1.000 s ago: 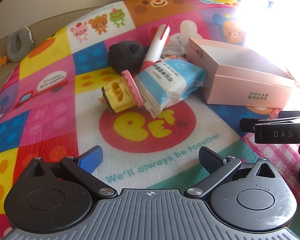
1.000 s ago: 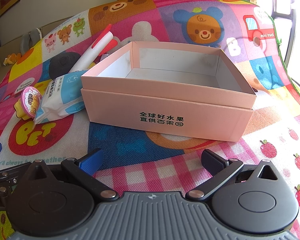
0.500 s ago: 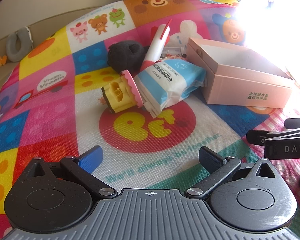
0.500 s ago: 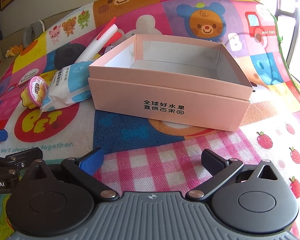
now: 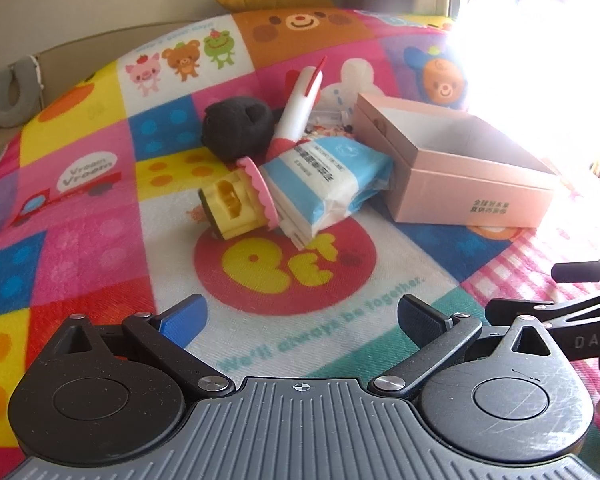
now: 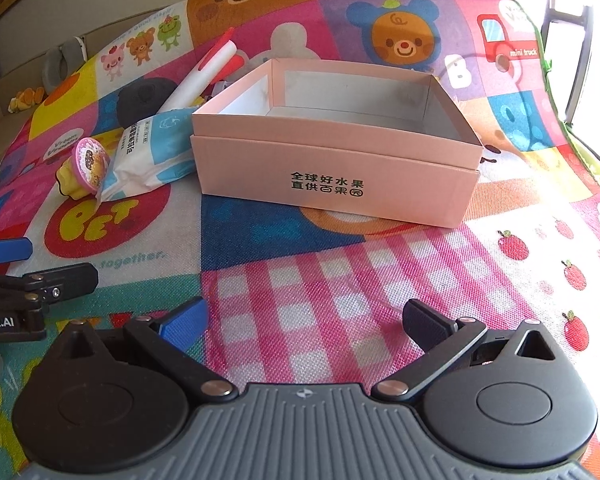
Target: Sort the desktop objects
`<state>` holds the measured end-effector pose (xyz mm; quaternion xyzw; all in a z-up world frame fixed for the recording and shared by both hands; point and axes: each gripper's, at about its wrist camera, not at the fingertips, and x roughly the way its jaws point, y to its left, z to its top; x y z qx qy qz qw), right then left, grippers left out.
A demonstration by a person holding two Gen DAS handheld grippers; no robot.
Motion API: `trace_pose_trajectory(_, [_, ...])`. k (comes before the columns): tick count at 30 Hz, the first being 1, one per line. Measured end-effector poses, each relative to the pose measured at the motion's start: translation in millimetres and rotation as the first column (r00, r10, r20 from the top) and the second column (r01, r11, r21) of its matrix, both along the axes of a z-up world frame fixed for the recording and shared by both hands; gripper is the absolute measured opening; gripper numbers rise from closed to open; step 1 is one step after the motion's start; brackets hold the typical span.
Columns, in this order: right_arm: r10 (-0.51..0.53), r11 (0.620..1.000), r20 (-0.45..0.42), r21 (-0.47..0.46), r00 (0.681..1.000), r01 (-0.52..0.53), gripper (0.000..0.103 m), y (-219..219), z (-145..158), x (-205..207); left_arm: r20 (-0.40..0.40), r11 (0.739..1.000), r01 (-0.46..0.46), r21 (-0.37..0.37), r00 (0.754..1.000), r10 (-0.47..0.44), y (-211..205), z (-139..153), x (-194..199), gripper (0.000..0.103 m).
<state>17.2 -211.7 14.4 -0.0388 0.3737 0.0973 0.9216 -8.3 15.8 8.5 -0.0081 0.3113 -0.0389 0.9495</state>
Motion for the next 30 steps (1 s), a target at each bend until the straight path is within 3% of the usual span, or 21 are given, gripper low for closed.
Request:
trace_pose_trajectory(4, [0.154,0.988,0.118,-0.046,0.981,-0.149,0.101,25.4,15.3,-8.0,0.07,0.98,-0.117,0.16,0.992,0.107,19.4,16.2,8.4,0.103])
trace_pose_trajectory(5, [0.197,0.98,0.141,-0.063,0.97,-0.19,0.097,35.0,20.3,-8.5,0.081,0.977,-0.141,0.162,0.988,0.129,27.8,20.5,11.3,0.103])
trace_pose_trajectory(7, [0.28,0.959,0.157,-0.083,0.947,-0.269,0.073,57.9,31.1,-3.8,0.096,0.971,-0.187,0.148,0.98,0.174,47.5,30.1,17.4,0.103])
trace_pose_trajectory(9, [0.324,0.945,0.159,-0.092,0.933,-0.313,0.06,76.3,41.0,5.8,0.11,0.966,-0.216,0.14,0.973,0.202,61.2,35.5,20.5,0.103])
trace_pose_trajectory(13, [0.37,0.928,0.207,-0.135,0.906,-0.348,0.059,113.7,75.3,48.1,0.088,0.984,-0.138,0.109,0.988,0.129,64.7,32.4,20.6,0.103])
trace_pose_trajectory(16, [0.318,0.948,0.104,-0.043,0.942,-0.316,0.057,127.1,85.3,112.8,0.055,0.996,-0.049,0.08,0.997,0.045,51.6,22.3,18.3,0.103])
trace_pose_trajectory(18, [0.273,0.962,0.025,0.013,0.962,-0.273,0.048,132.9,77.8,151.5,0.044,0.998,-0.011,0.063,0.999,0.008,44.8,17.4,15.4,0.103])
trace_pose_trajectory(21, [0.231,0.97,-0.084,0.094,0.969,-0.223,0.041,131.7,58.5,178.1,0.039,0.998,0.032,0.05,0.999,-0.034,42.5,14.6,7.8,0.103])
trace_pose_trajectory(23, [0.255,0.96,-0.117,0.148,0.96,-0.237,0.041,127.2,50.5,165.7,0.045,0.998,0.049,0.046,0.998,-0.051,45.3,15.8,2.7,0.103])
trace_pose_trajectory(27, [0.351,0.934,-0.131,0.122,0.927,-0.337,0.042,117.5,49.3,114.2,0.034,0.998,0.063,0.024,0.997,-0.064,52.5,16.6,-5.2,0.103])
trace_pose_trajectory(30, [0.346,0.935,-0.197,0.157,0.917,-0.319,0.043,96.8,49.2,86.0,0.014,0.993,0.118,0.024,0.993,-0.118,46.5,16.0,-13.8,0.103])
